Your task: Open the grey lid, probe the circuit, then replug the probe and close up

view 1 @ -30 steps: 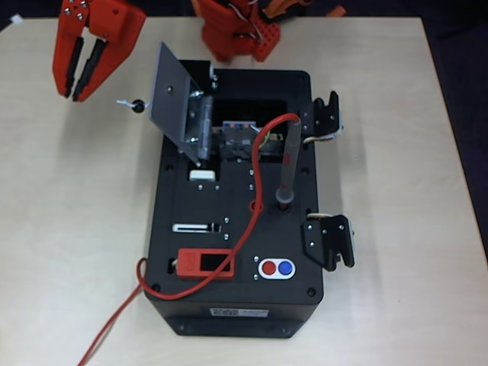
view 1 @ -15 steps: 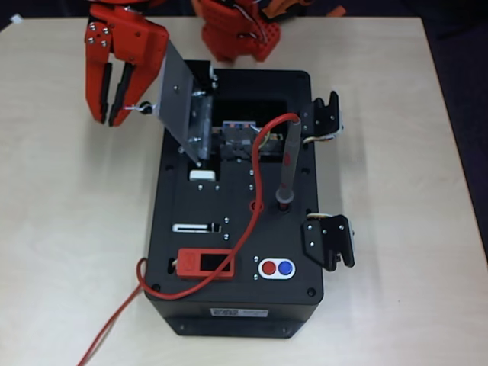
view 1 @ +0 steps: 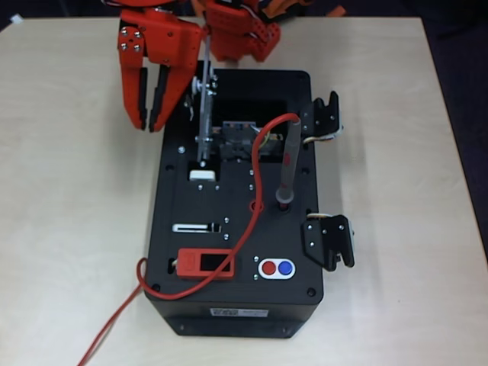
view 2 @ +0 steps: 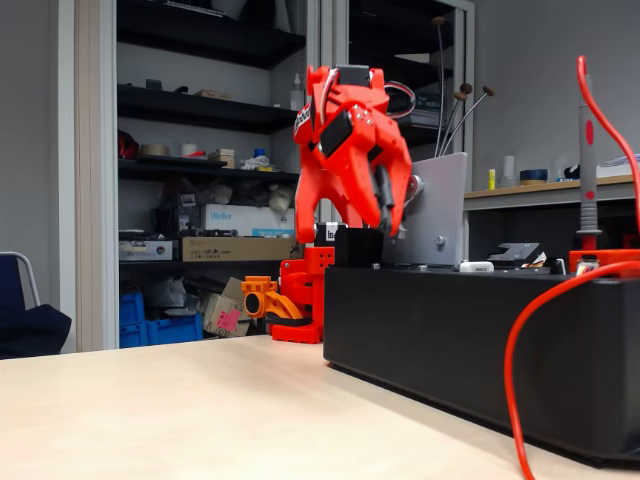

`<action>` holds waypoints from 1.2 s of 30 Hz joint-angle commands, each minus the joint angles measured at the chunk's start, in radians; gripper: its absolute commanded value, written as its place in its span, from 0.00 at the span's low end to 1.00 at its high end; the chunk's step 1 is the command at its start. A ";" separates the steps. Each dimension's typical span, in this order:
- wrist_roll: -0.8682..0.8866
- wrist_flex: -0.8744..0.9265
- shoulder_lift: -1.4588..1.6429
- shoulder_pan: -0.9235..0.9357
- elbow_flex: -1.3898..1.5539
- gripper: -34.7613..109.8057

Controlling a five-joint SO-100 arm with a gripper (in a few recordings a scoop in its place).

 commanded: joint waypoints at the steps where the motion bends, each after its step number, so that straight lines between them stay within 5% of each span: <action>1: 0.031 0.063 0.028 -0.009 -0.084 0.24; 22: 0.336 0.080 0.012 -0.235 -0.124 0.24; 36: 0.252 -0.028 0.098 -0.264 -0.161 0.24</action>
